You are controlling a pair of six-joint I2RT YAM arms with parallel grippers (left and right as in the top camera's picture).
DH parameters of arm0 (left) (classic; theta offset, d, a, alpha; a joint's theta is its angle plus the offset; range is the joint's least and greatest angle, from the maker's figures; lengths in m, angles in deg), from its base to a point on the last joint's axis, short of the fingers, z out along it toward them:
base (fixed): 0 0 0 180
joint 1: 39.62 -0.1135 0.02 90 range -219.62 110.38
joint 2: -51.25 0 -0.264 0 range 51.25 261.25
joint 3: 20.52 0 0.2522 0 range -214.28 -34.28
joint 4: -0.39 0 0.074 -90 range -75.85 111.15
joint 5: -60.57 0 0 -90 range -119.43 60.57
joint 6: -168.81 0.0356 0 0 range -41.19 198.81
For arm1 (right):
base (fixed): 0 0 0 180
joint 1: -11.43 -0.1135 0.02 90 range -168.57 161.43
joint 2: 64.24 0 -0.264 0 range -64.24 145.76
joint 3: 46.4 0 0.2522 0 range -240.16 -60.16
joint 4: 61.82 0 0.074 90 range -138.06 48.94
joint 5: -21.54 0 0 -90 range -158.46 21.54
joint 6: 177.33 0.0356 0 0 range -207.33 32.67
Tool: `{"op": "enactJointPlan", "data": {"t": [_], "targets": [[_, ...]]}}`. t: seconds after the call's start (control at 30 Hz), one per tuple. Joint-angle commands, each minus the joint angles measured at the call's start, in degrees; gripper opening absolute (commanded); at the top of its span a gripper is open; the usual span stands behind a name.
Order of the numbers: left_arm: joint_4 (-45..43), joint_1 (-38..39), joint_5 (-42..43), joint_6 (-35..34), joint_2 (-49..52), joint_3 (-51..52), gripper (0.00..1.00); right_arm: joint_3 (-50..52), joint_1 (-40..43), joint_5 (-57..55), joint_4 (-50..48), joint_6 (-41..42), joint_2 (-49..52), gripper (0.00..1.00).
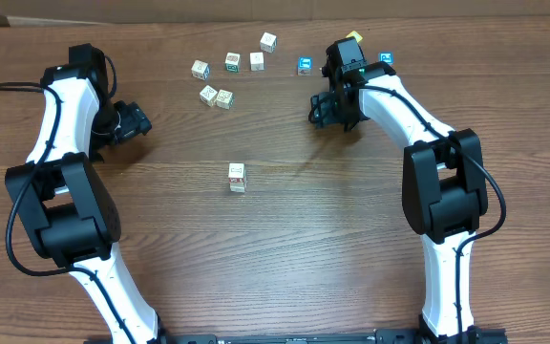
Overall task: Form a tower
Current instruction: 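Move the right gripper to the block cluster at upper right, then lower the right gripper onto the hammer-picture block and grasp it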
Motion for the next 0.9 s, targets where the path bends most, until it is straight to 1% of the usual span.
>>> {"op": "enactJointPlan", "data": {"t": [0.0, 0.17, 0.33, 0.37, 0.5, 0.57, 0.8, 0.87], "targets": [[-0.02, 0.39, -0.28, 0.66, 0.68, -0.13, 1.00, 0.57, -1.64, 4.70, -0.46, -0.22, -0.09, 0.77], [-0.04, 0.37, -0.28, 0.68, 0.68, -0.13, 0.99, 0.61, -5.64, 5.31, 0.37, 0.70, -0.09, 0.72], [-0.02, 0.33, -0.28, 0.68, 0.68, -0.13, 1.00, 0.61, -10.10, 5.11, 0.66, 4.50, -0.09, 0.71], [-0.02, 0.33, -0.28, 0.68, 0.68, -0.13, 0.99, 0.61, -10.82, 4.28, 0.66, 4.48, -0.09, 0.72], [-0.02, 0.42, -0.28, 0.68, 0.68, -0.13, 0.99, 0.61, -12.94, -6.16, 1.16, 4.48, -0.09, 0.75], [-0.02, 0.42, -0.28, 0.68, 0.68, -0.13, 0.99, 0.61, -12.96, -9.18, 2.21, 4.46, -0.09, 0.77], [-0.02, 0.37, -0.28, 0.68, 0.68, -0.13, 1.00, 0.61, -8.79, -8.90, 5.99, 4.50, -0.09, 0.79], [-0.02, 0.39, -0.28, 0.68, 0.68, -0.13, 1.00, 0.61, -7.21, -8.90, 5.70, 4.44, -0.09, 0.83]]}}
